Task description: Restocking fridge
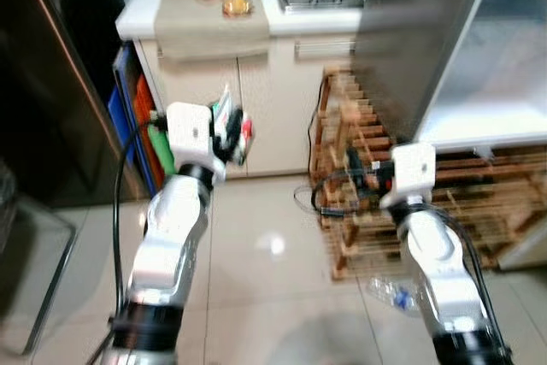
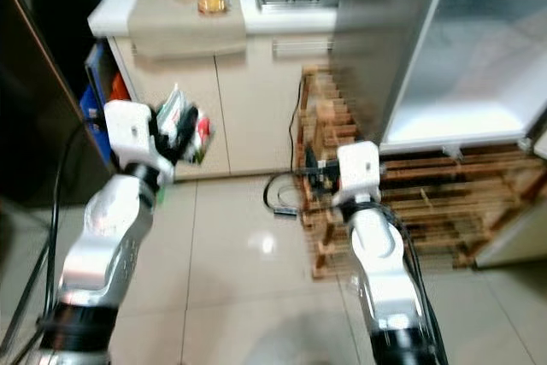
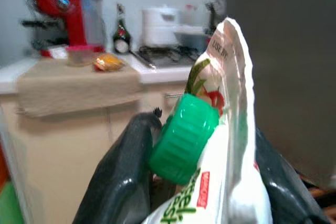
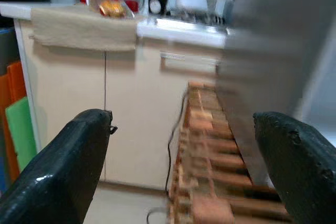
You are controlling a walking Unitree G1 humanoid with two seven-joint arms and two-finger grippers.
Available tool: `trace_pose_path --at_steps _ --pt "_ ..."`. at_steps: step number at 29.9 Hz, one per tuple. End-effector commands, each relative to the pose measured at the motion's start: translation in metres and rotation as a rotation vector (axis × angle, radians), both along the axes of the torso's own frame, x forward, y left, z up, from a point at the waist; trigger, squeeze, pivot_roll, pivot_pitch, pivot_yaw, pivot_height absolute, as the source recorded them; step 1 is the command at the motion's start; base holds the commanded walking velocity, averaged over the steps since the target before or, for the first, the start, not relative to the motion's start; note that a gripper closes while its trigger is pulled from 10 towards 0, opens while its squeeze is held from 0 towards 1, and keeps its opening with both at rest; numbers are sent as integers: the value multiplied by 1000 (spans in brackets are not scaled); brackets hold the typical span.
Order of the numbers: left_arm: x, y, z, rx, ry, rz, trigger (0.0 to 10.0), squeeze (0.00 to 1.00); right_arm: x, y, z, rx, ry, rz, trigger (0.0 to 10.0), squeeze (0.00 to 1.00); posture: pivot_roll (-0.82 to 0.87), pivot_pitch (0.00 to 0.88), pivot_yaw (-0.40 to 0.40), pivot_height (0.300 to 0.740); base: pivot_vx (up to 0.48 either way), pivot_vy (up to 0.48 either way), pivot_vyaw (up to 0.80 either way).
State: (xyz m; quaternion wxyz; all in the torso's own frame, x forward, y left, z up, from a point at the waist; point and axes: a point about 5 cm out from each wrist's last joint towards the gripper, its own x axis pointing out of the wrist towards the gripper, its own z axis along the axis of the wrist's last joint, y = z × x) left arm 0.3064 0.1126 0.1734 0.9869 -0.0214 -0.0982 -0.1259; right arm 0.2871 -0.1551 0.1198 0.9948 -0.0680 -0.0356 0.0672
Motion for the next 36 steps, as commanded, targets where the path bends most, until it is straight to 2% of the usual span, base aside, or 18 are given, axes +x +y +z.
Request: trace_pose_path --at_steps 1,5,13,18,26,33,36 --pt "3 -9 7 0 -21 -39 10000 0 2 -4 8 -7 -29 -23 10000 0 -186 0 84 740 0 -480 0" --pt "8 -14 6 8 -8 -50 10000 0 1 -6 9 -9 -34 -33 10000 0 -193 0 91 740 0 -480 0" --pt "22 4 -9 -31 84 25 10000 0 -5 -15 3 -4 -13 -67 10000 0 -197 0 92 740 0 -474 0" --pt "33 6 -17 -21 107 58 10000 0 -12 -16 -6 -5 16 -71 10000 0 -198 0 94 740 0 -472 0" --pt "34 5 -23 -17 124 45 10000 0 -13 -19 -6 -3 20 -82 10000 0 -203 0 100 740 0 -472 0" --pt "37 2 -22 -23 95 42 10000 0 -12 -19 -8 -2 22 -63 10000 0 -201 0 93 740 0 -464 0" --pt "38 2 -22 -23 92 51 10000 0 -15 -22 -8 -2 23 -51 10000 0 -200 0 89 740 97 -94 0"
